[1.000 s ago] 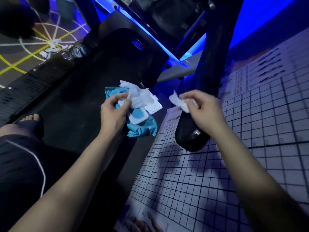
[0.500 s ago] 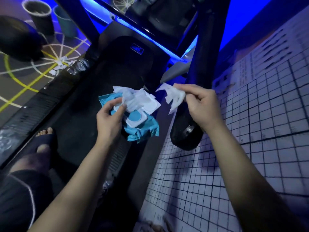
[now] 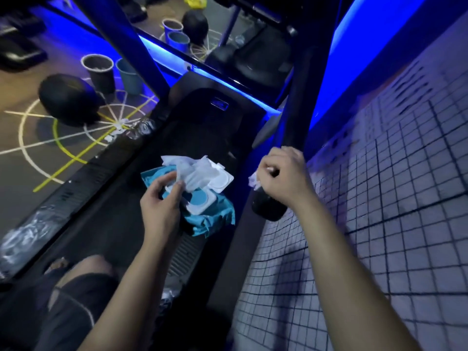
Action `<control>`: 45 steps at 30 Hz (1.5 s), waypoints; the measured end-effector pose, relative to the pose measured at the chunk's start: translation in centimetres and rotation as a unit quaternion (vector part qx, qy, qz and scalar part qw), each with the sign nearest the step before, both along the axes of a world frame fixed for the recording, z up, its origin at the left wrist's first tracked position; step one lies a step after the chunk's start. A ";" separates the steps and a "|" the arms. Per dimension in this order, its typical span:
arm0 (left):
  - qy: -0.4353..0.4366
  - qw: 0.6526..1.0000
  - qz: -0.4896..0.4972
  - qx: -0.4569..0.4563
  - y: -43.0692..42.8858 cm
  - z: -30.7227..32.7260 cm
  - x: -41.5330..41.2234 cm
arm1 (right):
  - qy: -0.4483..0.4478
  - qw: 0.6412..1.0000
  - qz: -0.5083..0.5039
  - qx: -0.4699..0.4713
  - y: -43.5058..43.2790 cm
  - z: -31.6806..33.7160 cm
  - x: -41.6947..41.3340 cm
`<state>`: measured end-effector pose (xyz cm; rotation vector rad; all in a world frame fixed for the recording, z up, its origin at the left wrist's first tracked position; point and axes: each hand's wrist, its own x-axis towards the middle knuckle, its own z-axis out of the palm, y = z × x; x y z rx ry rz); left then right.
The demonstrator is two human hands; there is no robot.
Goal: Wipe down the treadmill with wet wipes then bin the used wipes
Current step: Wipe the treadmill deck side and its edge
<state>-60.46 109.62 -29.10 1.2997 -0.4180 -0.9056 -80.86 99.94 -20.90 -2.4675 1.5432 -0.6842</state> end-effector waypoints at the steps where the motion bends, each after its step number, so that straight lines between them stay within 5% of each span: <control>1: 0.005 1.000 0.000 0.007 -0.1 0.0 -0.1 | -0.023 1.000 0.003 0.002 0.2 -0.2 -0.2; 14: -0.003 1.000 -0.019 0.023 -3.6 -0.2 -0.9 | -0.175 0.983 -0.051 0.021 -0.6 -0.9 0.2; 22: -0.073 0.996 -0.055 0.017 -1.6 -0.9 1.4 | -0.014 0.994 -0.037 -0.105 1.5 -0.9 1.0; 27: -0.036 0.995 -0.081 0.035 0.5 -0.8 3.0 | 0.078 0.991 -0.016 -0.109 4.1 -1.6 1.8; 31: 0.025 0.993 -0.103 0.049 2.9 -1.4 6.4 | 0.234 0.957 0.003 -0.173 8.0 -3.2 3.7; 36: 0.058 0.990 -0.122 0.050 5.7 -2.4 11.1 | 0.420 0.905 0.038 -0.050 11.2 -3.1 4.4; 40: 0.069 0.986 -0.146 0.051 5.5 -2.4 12.0 | 0.290 0.950 -0.109 0.044 12.1 -0.5 6.2; 45: 0.094 0.980 -0.163 0.066 3.8 -2.9 10.3 | 0.178 0.965 -0.190 -0.002 10.3 4.5 5.0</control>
